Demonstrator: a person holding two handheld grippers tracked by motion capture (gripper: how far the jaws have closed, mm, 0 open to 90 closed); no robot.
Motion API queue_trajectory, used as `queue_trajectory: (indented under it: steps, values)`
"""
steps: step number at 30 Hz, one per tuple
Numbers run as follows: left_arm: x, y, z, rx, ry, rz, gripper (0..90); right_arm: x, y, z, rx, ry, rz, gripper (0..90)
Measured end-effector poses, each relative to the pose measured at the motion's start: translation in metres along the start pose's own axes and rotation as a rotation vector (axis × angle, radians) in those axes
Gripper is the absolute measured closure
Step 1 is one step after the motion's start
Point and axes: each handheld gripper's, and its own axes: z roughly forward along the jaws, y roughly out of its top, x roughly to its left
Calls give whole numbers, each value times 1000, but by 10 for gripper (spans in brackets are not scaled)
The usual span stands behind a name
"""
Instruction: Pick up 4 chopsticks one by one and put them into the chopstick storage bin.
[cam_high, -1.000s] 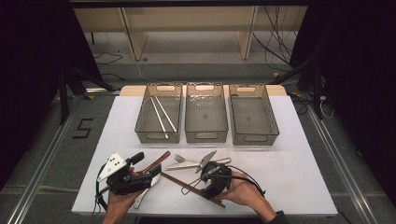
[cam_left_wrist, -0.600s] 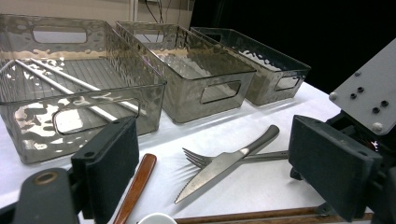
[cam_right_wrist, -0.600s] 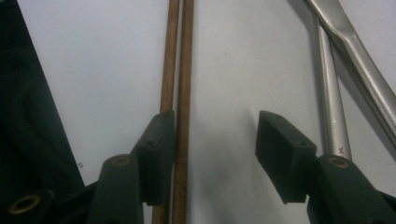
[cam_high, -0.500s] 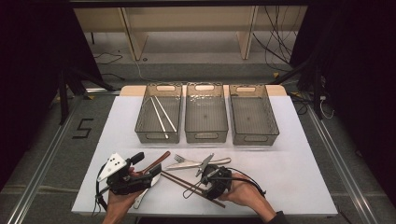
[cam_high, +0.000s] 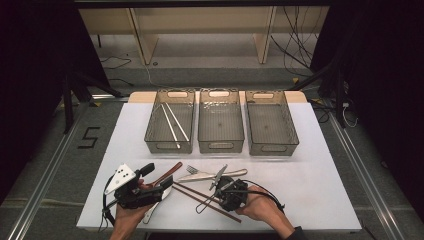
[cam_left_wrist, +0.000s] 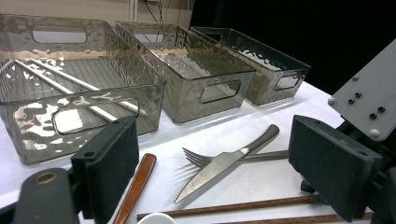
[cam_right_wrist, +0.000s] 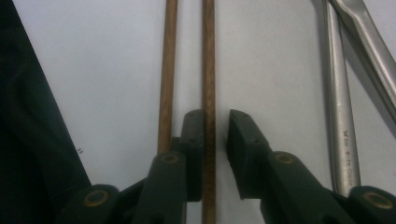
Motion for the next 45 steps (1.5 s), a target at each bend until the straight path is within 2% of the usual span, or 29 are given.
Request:
queue_trajectory:
  steps: [2,7,17,26,36,45]
  values:
    - [0,0,0,0,0,-2,160,-1,0,0,10,3,13,823]
    - [0,0,0,0,1,0,160,-3,0,0,21,13,31,837]
    - [0,0,0,-1,1,-2,160,1,3,-1,43,-9,-27,845]
    - [1,0,0,-2,1,0,160,1,3,-2,43,-3,-34,847]
    - [0,0,0,-2,1,-2,160,-1,-1,-11,39,2,-40,848]
    - [1,0,0,-4,2,-4,160,-2,-1,-15,19,6,-51,848]
